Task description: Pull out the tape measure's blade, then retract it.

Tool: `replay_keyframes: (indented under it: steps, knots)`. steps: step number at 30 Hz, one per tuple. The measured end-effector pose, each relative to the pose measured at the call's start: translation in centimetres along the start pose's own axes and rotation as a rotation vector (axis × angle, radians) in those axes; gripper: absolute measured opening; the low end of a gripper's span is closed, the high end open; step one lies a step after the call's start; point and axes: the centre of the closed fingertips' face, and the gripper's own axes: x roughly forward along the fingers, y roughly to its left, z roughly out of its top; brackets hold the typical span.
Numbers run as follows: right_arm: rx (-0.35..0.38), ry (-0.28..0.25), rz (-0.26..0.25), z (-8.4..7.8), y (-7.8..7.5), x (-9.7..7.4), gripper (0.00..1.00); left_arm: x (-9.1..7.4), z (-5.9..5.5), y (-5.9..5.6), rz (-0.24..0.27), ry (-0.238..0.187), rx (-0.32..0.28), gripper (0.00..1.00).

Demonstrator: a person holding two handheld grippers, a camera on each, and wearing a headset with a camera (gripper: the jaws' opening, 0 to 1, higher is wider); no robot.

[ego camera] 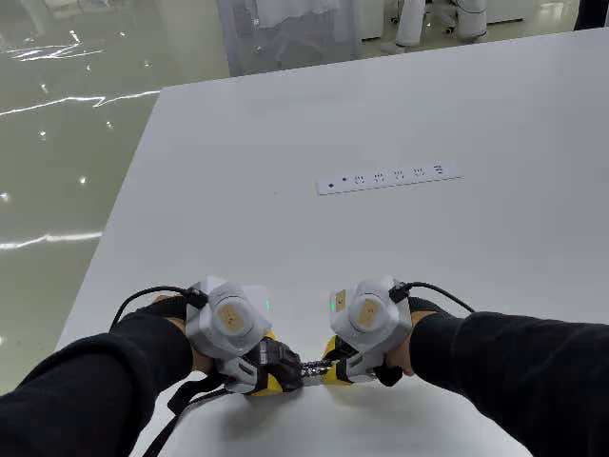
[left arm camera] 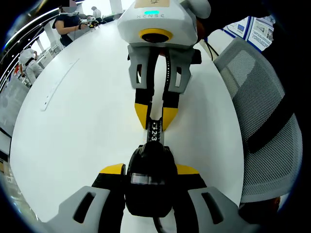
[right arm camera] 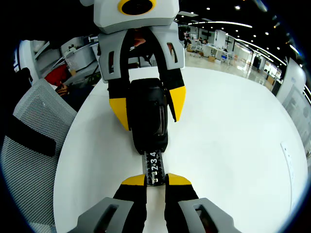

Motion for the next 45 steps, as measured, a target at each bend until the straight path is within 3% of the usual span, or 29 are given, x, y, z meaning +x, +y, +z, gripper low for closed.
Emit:
replay_keyframes:
  steps: [45]
  knots:
    - [0.027,-0.008,0.001,-1.5,-0.1,-1.4,0.08,0.0,0.1,0.1,0.008,-0.009,-0.005,0.32]
